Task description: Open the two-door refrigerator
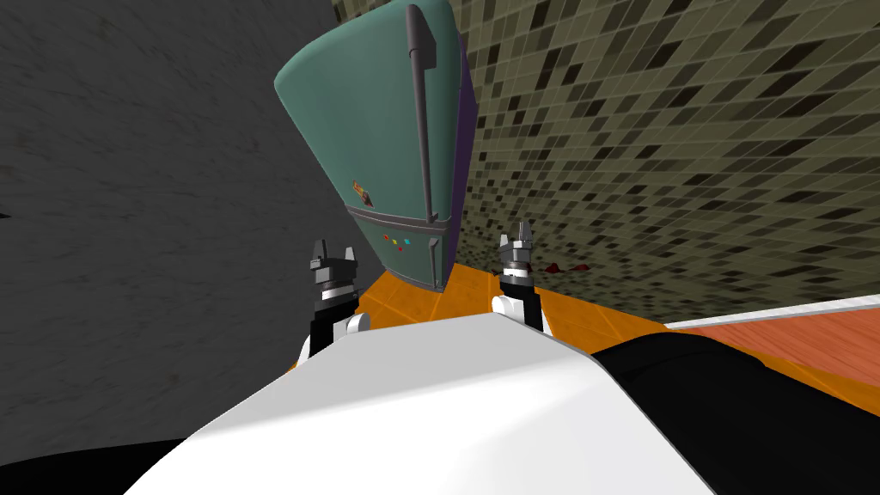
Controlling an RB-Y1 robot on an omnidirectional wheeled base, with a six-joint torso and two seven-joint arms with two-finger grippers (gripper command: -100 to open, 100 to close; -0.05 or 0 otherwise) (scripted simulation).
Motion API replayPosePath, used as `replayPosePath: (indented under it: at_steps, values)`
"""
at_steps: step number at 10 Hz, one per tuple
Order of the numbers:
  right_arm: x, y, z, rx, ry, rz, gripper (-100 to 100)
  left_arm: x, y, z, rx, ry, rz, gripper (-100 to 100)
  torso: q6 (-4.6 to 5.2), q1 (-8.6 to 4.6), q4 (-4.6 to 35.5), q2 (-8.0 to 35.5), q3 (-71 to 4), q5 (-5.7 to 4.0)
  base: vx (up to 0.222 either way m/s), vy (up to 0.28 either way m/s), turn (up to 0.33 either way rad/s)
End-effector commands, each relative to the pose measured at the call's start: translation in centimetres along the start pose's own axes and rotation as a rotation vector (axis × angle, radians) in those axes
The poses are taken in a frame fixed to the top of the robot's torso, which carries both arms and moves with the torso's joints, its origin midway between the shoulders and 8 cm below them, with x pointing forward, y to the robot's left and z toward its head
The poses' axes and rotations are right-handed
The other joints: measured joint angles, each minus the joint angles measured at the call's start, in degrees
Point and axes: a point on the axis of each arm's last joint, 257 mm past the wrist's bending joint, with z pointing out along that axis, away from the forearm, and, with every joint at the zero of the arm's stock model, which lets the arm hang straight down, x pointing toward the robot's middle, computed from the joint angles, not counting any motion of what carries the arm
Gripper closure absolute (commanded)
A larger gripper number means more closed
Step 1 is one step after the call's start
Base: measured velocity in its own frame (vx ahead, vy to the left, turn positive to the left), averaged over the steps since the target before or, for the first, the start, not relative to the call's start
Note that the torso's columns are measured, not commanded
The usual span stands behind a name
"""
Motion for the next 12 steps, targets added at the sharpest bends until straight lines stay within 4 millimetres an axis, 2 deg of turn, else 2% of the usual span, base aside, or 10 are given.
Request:
replayPosePath:
  at_steps: [1, 9, 10, 12]
  values:
    - [0.00, 0.00, 0.00, 0.000, 0.000, 0.000, 0, 0.00, 0.00, 0.00, 0.000, 0.000, 0.000, 0, 0.00, 0.00, 2.3, 2.3, -4.7, 0.00, 0.000, 0.000, 0.000]
    - [0.00, 0.02, 0.00, 0.000, 0.000, 0.000, 0, 0.00, -0.02, 0.00, 0.000, 0.000, 0.000, 0, 0.00, 0.00, 35.4, 35.4, -70.7, 0.00, 0.000, 0.000, 0.000]
    - [0.00, 0.02, 0.00, 0.000, 0.000, 0.000, 0, 0.18, 0.02, 0.25, -0.008, 0.027, 0.023, -100, 0.00, 0.00, 39.6, 39.6, -79.2, 0.00, 0.023, -0.025, 0.022]
    - [0.00, -0.01, -0.01, 0.000, 0.000, 0.000, 0, 0.31, 0.08, 0.76, -0.022, 0.062, 0.061, -100, 0.00, -0.09, 42.0, 42.0, -84.3, -0.03, 0.056, -0.058, 0.047]
